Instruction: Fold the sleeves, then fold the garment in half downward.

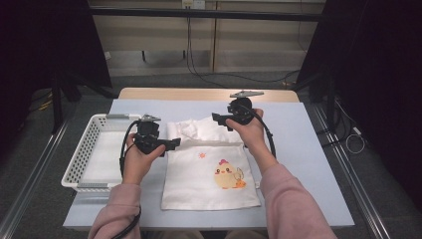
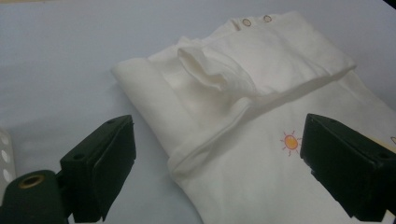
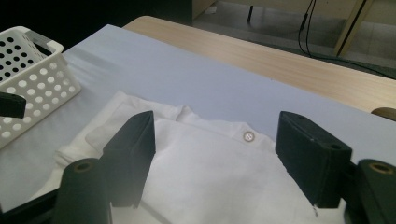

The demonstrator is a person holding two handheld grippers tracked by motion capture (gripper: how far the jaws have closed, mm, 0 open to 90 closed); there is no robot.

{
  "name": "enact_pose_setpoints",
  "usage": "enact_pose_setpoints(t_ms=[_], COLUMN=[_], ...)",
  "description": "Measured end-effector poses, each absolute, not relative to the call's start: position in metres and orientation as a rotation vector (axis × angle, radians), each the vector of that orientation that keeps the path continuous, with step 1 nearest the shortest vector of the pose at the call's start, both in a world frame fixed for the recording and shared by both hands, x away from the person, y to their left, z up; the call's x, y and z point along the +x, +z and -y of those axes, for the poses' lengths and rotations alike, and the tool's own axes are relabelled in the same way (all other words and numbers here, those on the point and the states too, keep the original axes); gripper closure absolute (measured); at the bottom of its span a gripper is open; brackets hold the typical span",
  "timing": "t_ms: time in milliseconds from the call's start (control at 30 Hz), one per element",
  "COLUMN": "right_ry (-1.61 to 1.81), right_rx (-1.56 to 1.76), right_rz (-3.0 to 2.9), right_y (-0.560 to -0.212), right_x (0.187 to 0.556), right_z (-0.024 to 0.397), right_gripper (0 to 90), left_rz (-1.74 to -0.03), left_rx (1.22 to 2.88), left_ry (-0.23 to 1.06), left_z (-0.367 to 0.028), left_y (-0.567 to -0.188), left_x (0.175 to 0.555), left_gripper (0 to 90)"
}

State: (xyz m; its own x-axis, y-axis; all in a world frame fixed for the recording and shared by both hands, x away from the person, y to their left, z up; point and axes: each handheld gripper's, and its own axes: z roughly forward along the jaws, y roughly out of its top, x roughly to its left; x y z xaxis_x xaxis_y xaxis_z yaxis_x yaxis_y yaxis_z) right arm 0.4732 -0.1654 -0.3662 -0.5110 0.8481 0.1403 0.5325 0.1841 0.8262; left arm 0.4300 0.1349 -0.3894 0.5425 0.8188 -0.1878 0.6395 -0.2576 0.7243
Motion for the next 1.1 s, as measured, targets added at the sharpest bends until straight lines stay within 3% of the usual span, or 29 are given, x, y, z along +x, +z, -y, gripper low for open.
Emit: enact_pose_setpoints(t_ms=[1100], right_ry=[1.218], right_rx=[1.388], right_rz=[-2.041], right_y=[-0.381], right_x=[0.457], right_z=[0.217], right_gripper=[19.9], left_rz=[-1.178], left_rx=[1.999], left_ry=[0.268], left_z=[-0.132], left_y=[-0.392], left_x=[0.435], left_gripper=[10.6])
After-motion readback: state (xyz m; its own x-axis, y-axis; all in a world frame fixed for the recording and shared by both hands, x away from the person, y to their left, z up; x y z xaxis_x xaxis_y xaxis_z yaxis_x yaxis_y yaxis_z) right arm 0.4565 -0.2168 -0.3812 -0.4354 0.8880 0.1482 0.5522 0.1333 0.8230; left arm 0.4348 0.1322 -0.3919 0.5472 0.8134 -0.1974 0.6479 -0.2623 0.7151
